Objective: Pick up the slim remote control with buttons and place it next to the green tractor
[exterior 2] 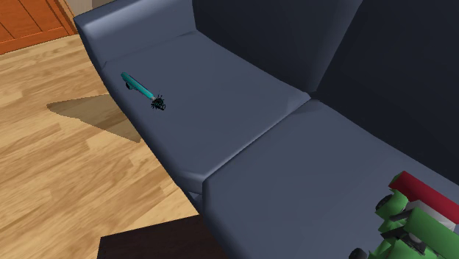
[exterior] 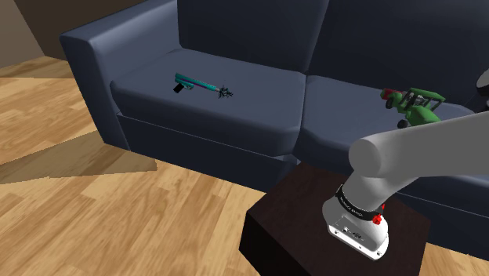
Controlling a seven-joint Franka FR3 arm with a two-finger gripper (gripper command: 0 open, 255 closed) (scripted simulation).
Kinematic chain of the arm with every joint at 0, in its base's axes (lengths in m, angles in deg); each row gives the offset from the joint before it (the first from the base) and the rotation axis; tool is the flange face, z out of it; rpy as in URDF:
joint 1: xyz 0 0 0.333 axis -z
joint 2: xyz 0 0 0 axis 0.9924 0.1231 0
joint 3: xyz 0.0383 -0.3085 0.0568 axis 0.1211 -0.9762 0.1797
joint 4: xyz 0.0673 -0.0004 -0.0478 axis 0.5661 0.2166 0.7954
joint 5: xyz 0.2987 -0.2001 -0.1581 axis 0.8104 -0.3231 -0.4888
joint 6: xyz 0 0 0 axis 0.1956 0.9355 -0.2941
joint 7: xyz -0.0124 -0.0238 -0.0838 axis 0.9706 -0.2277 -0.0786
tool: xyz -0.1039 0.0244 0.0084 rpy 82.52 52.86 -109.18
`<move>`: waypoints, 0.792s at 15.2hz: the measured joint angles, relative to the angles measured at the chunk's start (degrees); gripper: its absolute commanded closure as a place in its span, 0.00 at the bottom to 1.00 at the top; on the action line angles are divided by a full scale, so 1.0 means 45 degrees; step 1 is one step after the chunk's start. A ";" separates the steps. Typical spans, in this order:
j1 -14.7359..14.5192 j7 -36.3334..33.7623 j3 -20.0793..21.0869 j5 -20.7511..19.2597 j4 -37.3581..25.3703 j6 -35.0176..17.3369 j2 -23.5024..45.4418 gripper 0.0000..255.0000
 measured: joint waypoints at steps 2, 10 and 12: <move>-0.0193 -0.0073 -0.0361 -0.0139 0.0156 -0.0342 0.0087 1.00; -0.0624 -0.0204 -0.1130 -0.0426 0.0407 -0.0995 0.0250 1.00; -0.0627 -0.0203 -0.1137 -0.0429 0.0408 -0.1000 0.0251 1.00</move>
